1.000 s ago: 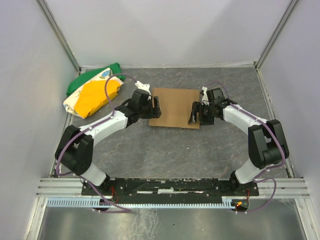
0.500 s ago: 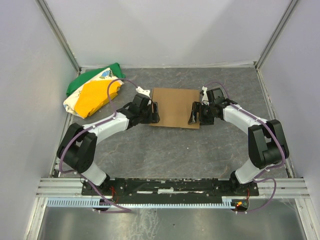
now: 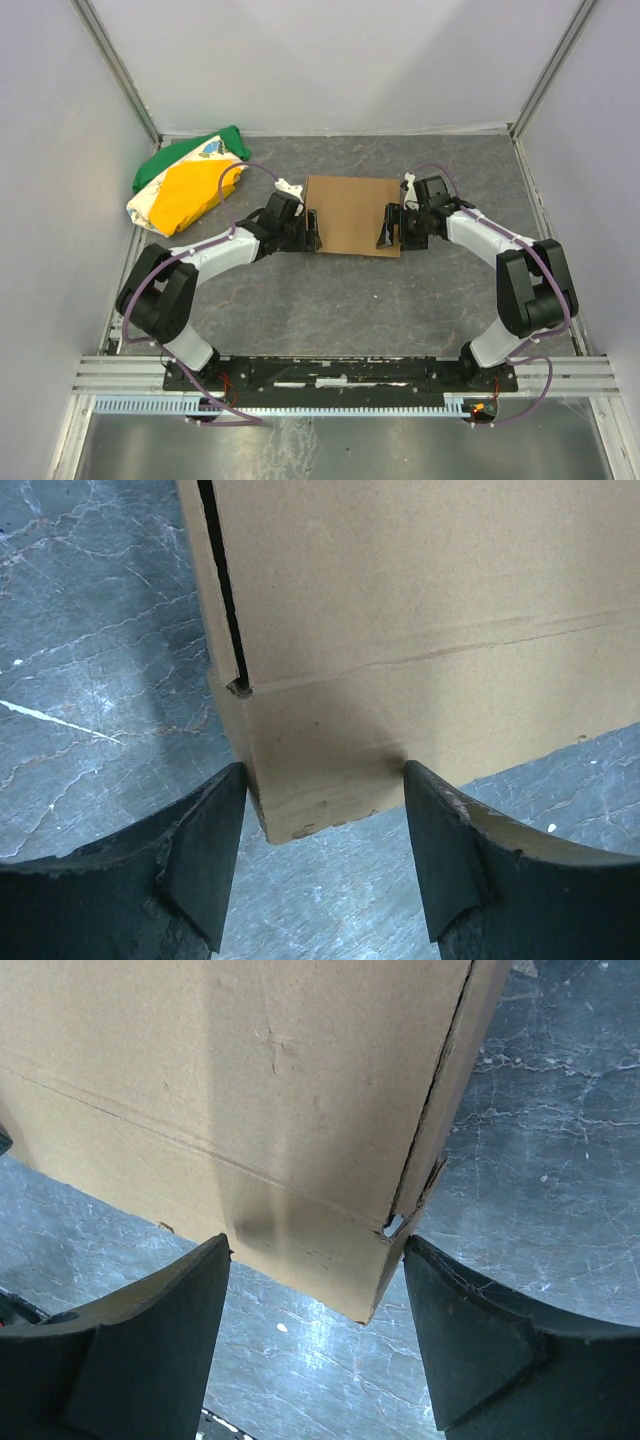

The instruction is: Fold the paper box

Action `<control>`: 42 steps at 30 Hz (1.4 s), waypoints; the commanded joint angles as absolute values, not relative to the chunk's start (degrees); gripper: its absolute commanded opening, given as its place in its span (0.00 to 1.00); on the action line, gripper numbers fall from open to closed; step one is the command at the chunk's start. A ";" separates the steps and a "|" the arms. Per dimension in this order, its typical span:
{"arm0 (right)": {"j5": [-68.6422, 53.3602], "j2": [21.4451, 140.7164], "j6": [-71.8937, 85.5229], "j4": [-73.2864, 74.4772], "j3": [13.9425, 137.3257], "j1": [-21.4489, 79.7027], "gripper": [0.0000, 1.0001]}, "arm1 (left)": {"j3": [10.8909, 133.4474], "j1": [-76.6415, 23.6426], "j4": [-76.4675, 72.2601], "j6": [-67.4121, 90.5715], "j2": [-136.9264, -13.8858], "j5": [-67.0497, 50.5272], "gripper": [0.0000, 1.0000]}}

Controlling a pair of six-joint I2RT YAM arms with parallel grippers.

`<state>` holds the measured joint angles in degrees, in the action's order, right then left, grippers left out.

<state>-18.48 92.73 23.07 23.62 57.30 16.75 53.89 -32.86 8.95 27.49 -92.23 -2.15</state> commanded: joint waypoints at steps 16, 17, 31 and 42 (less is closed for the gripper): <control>-20.64 91.59 22.77 22.85 59.22 16.96 0.78 | 53.50 -33.01 4.89 30.89 -89.75 -6.63 0.68; -20.65 91.64 22.78 22.85 59.28 16.93 0.78 | 53.49 -33.01 4.85 31.00 -89.74 -6.73 0.68; -20.83 91.90 22.74 22.96 59.36 16.94 0.78 | 53.10 -32.96 3.75 31.81 -89.89 -8.02 0.65; -20.65 91.84 22.73 23.17 59.32 16.96 0.77 | 52.78 -32.97 4.29 32.17 -87.47 -7.96 0.61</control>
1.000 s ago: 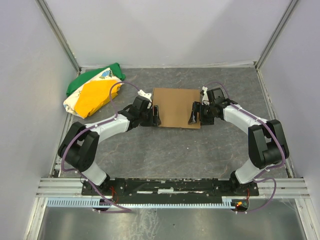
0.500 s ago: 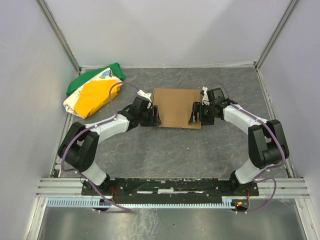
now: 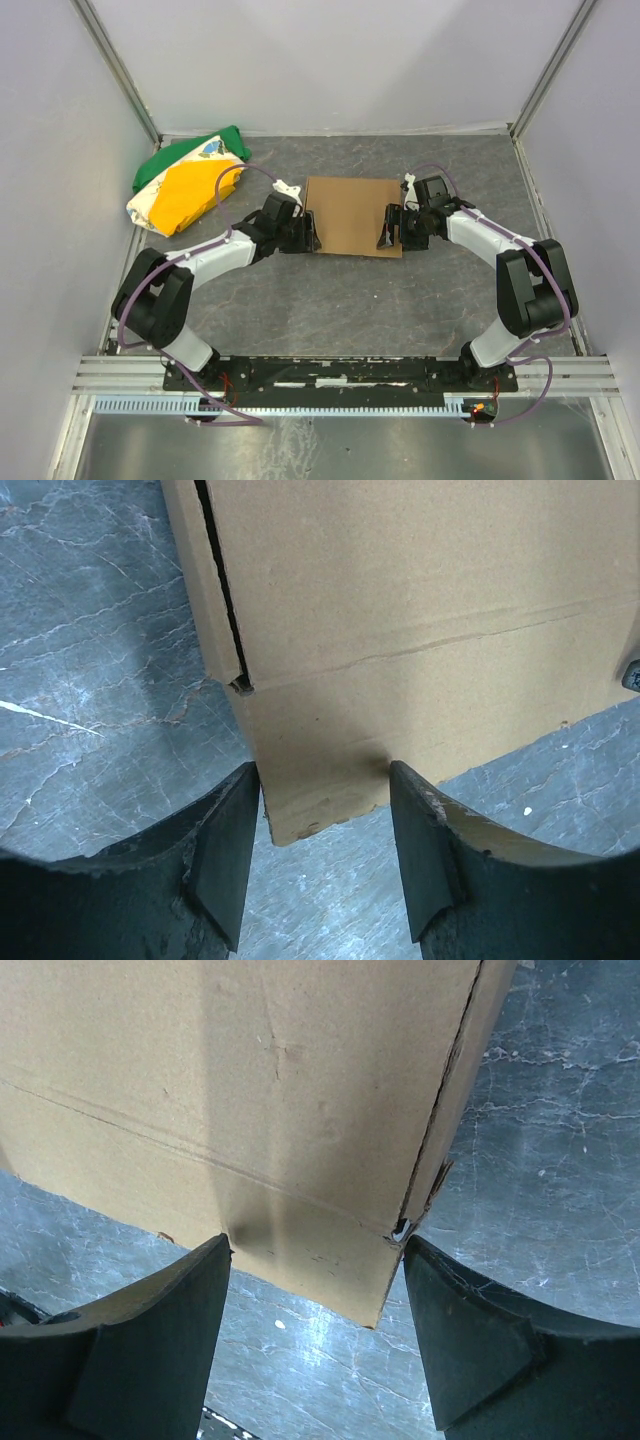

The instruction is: Fold the paper box

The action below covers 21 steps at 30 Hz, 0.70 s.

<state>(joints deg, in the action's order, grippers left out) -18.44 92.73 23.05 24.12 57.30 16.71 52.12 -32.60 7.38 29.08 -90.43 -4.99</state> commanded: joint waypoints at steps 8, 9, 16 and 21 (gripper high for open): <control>-20.18 91.86 22.65 23.32 59.29 16.97 0.78 | 53.15 -32.95 5.97 30.53 -88.85 -5.00 0.62; -20.01 91.95 22.64 23.34 59.24 16.96 0.78 | 53.48 -32.96 6.71 29.91 -89.25 -4.00 0.62; -19.45 92.41 22.63 22.91 58.95 16.96 0.77 | 54.15 -32.96 8.72 27.67 -92.36 0.54 0.63; -18.96 92.65 22.53 22.86 58.80 16.96 0.77 | 53.38 -32.94 7.04 28.10 -93.60 0.36 0.62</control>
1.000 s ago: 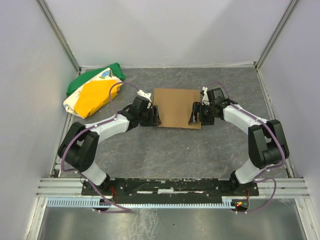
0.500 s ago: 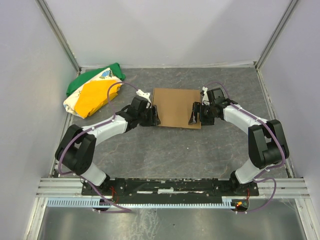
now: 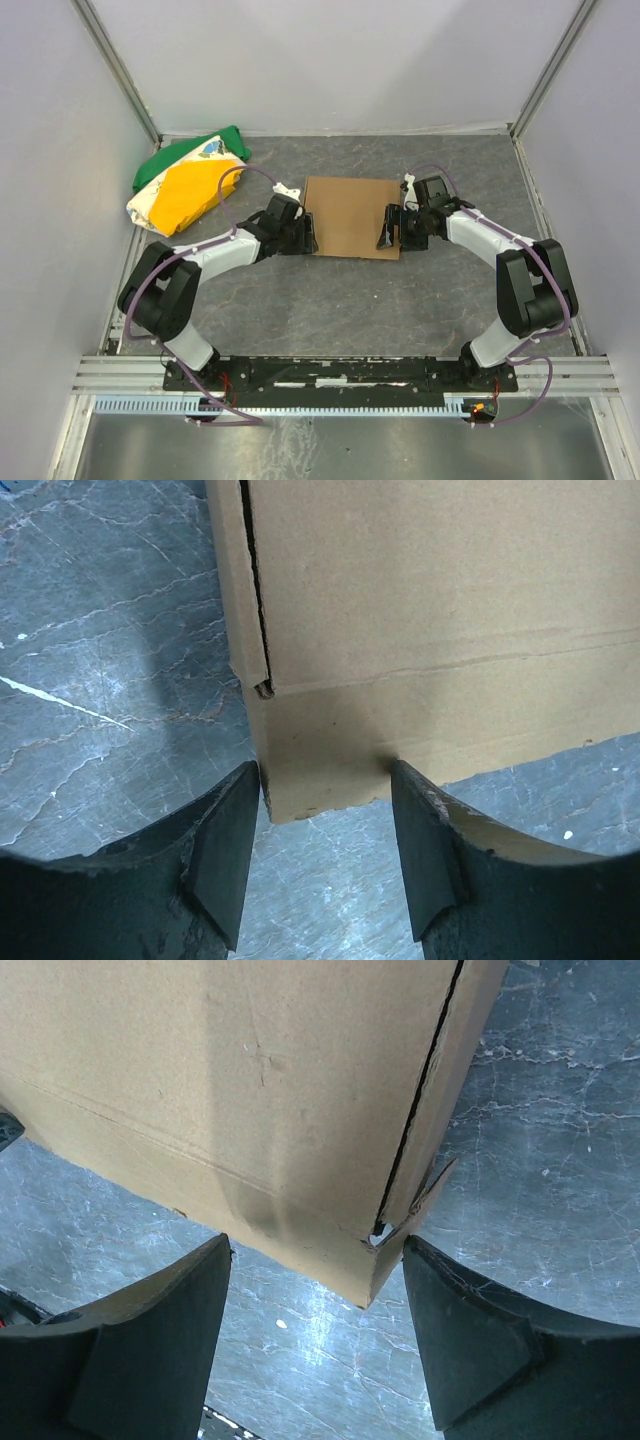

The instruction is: Fold the paper box

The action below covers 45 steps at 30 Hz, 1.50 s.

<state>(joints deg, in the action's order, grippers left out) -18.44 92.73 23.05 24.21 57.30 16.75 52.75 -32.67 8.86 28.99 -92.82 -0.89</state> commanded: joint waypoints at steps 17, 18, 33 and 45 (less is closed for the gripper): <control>-7.56 84.38 19.04 31.46 62.01 19.62 0.68 | 52.96 -32.96 5.26 28.63 -94.97 1.43 0.59; -7.48 84.57 19.04 31.50 62.12 19.72 0.68 | 52.99 -32.96 5.03 28.73 -95.20 1.64 0.59; -9.80 87.30 19.86 25.90 57.93 20.51 0.81 | 52.78 -32.98 5.95 29.61 -89.36 -0.43 0.59; -9.11 90.80 20.91 24.64 58.42 22.08 0.79 | 53.26 -32.96 6.04 29.57 -89.80 -1.46 0.59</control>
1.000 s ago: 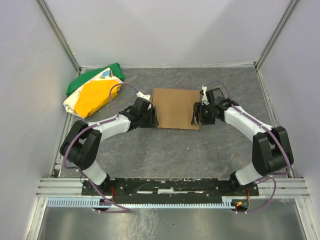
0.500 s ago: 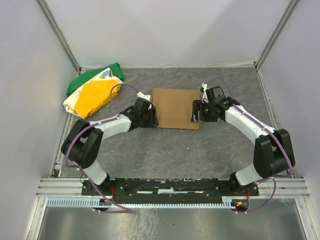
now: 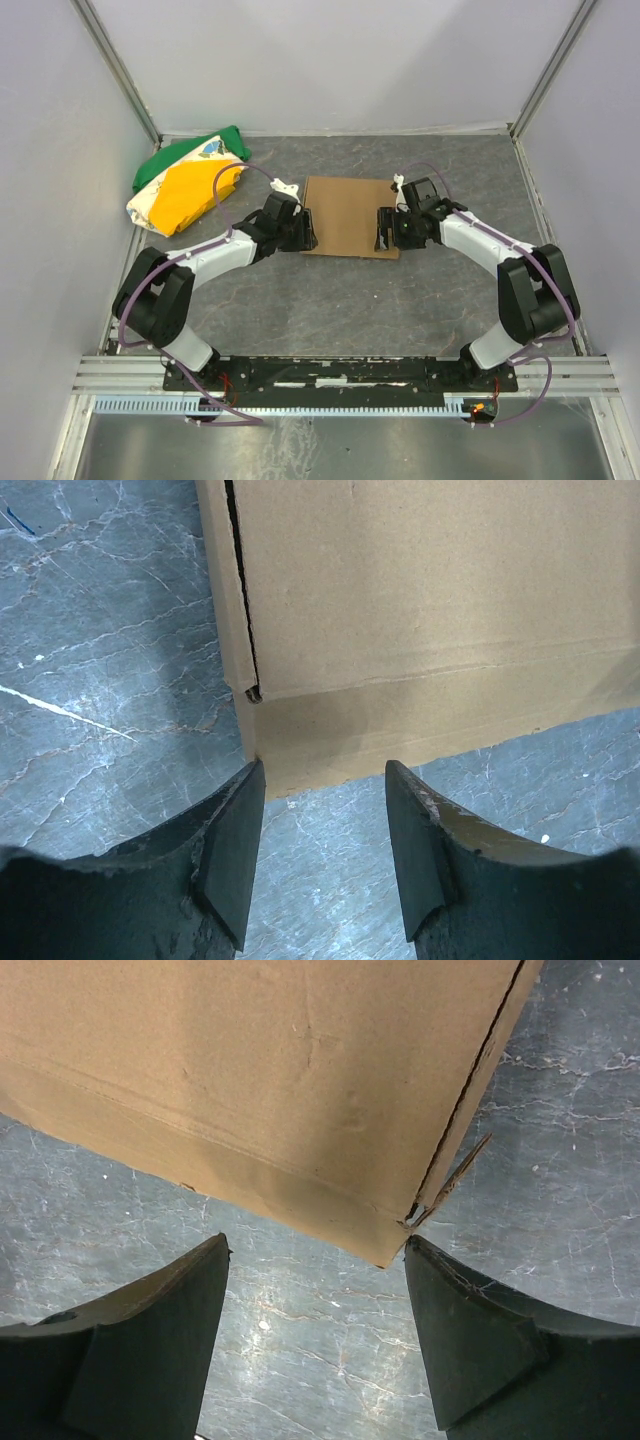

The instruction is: Fold the paper box

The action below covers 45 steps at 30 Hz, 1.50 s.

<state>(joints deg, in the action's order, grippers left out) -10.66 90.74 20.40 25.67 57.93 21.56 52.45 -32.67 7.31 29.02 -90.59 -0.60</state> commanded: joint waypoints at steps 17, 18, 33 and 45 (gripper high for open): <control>-5.28 91.86 21.44 23.80 57.57 22.49 0.79 | 52.78 -33.00 7.35 28.04 -90.65 3.00 0.59; -5.13 91.79 21.41 23.86 57.61 22.47 0.79 | 52.73 -33.03 7.46 28.04 -90.41 3.22 0.59; -7.37 92.12 21.51 21.10 57.53 22.50 0.79 | 51.29 -32.96 1.16 29.23 -92.99 2.42 0.59; -9.30 91.86 21.48 18.81 56.78 22.66 0.77 | 50.65 -32.96 -2.23 29.05 -92.20 -0.12 0.58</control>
<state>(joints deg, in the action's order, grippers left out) -7.51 92.60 21.19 21.54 56.99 22.13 50.85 -32.75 1.69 29.02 -93.21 2.20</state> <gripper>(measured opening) 0.777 0.589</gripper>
